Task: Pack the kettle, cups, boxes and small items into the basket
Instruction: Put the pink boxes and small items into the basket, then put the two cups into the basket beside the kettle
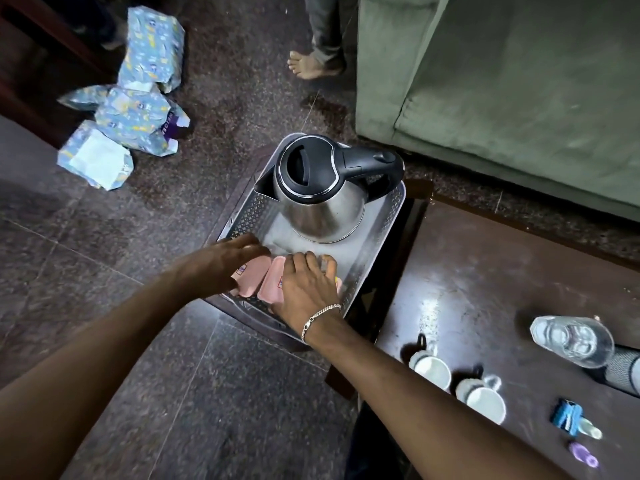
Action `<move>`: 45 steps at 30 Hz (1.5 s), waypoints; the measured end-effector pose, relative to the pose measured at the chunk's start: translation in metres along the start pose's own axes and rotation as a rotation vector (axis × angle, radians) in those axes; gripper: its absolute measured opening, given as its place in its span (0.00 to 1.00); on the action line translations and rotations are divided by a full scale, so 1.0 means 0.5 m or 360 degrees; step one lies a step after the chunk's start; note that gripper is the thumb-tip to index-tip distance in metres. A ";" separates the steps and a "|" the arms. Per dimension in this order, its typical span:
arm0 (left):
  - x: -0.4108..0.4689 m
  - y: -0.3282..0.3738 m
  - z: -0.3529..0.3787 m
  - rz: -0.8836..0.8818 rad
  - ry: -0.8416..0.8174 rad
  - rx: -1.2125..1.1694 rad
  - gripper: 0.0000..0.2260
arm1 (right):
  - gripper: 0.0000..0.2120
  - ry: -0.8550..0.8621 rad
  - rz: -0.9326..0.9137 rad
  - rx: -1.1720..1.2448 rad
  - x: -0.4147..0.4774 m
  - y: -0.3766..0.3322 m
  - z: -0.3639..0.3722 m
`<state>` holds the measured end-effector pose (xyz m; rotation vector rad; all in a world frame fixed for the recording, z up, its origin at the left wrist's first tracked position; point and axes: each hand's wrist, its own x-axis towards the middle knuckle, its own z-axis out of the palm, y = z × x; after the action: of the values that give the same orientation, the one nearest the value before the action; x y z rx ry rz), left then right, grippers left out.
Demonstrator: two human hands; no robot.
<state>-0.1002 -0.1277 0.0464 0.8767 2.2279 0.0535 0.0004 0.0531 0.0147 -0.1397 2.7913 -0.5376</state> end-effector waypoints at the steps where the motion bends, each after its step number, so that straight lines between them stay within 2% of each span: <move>1: 0.000 -0.003 0.003 0.0003 0.0007 -0.0003 0.41 | 0.35 -0.0007 -0.0006 -0.0003 0.002 -0.001 0.000; 4: 0.000 -0.007 0.009 -0.0017 0.0040 0.0064 0.42 | 0.34 -0.0016 -0.0014 -0.0017 0.004 -0.001 0.000; 8: 0.004 -0.009 0.017 -0.0064 0.0095 0.0168 0.45 | 0.38 -0.0038 -0.0013 -0.0006 0.005 0.003 0.007; 16: -0.007 0.015 0.013 -0.0040 0.0293 0.0545 0.48 | 0.51 0.0046 -0.0031 0.0046 -0.005 0.015 0.002; 21: -0.032 0.085 -0.023 -0.0104 0.0430 0.0400 0.46 | 0.47 0.0349 -0.0077 0.0168 -0.055 0.056 -0.058; 27: -0.018 0.270 -0.013 0.0101 0.0473 0.0176 0.42 | 0.40 0.0526 0.0029 0.0240 -0.175 0.178 -0.127; 33: 0.062 0.438 0.070 0.0124 0.0352 -0.0261 0.40 | 0.32 0.0294 0.0306 0.0432 -0.319 0.334 -0.136; 36: 0.109 0.528 0.140 0.0068 0.0203 -0.0311 0.41 | 0.29 0.0140 0.0525 0.0564 -0.402 0.414 -0.112; 41: 0.157 0.641 0.264 -0.0104 0.0037 -0.0258 0.43 | 0.31 -0.0217 0.0782 0.0545 -0.522 0.503 -0.033; 45: 0.166 0.700 0.337 -0.0245 -0.0057 -0.0264 0.39 | 0.36 -0.0386 0.0784 0.0360 -0.585 0.526 0.038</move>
<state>0.1686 0.1553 -0.0287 0.6104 2.2146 0.1471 0.2743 0.3337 -0.0232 0.4838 2.3827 -0.6484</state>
